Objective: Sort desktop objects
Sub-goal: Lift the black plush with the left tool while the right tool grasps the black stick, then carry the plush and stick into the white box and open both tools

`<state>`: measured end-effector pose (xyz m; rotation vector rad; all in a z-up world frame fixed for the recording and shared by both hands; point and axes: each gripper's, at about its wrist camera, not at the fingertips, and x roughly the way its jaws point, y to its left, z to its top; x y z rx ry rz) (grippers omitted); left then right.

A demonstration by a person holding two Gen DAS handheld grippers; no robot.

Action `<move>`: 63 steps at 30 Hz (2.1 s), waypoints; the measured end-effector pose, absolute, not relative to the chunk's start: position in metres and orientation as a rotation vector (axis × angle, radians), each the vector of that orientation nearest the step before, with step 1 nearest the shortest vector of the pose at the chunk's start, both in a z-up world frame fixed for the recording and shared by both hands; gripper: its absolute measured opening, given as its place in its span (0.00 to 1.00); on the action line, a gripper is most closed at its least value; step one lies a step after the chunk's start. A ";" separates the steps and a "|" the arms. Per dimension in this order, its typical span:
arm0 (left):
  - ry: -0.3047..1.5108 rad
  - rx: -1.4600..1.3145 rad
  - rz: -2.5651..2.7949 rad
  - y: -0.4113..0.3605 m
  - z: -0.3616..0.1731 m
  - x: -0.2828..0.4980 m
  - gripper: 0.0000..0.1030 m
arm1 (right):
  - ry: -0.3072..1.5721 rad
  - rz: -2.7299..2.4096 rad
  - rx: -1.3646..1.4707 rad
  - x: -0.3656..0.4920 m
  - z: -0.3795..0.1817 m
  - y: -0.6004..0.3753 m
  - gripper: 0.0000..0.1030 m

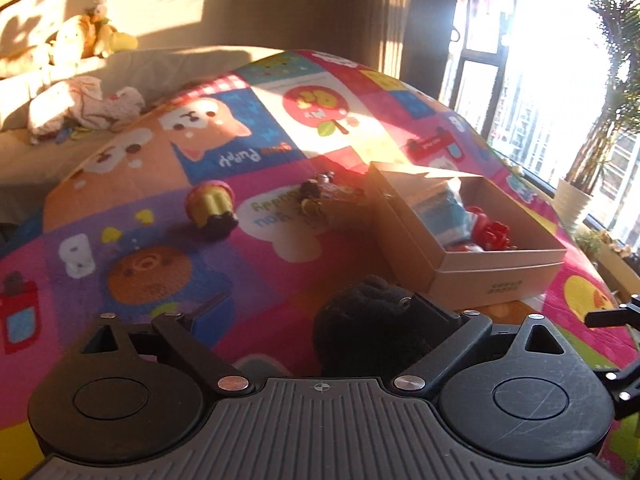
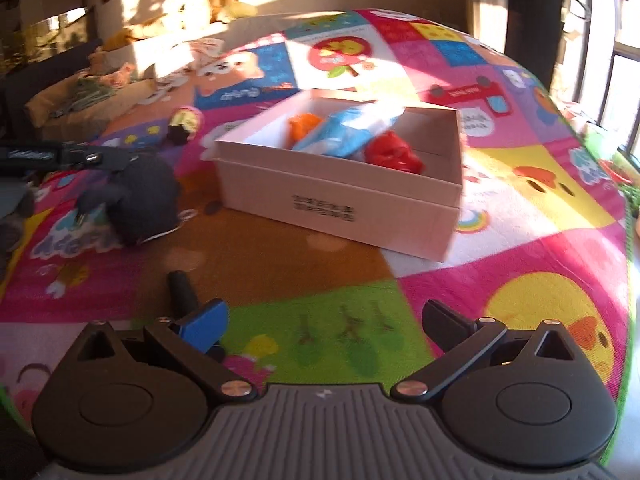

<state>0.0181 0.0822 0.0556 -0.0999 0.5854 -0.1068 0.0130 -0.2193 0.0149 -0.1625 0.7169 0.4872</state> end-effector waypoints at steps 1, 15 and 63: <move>0.588 -0.102 -0.095 0.085 0.056 0.019 0.95 | 0.720 0.531 -0.170 0.010 0.015 -0.215 1.00; 0.597 -0.109 -0.138 0.084 0.057 0.012 0.97 | 0.685 0.291 -0.235 0.032 0.012 -0.212 1.00; 0.632 0.016 -0.283 0.055 0.032 0.011 1.00 | 0.819 0.354 -0.060 0.059 0.018 -0.187 0.73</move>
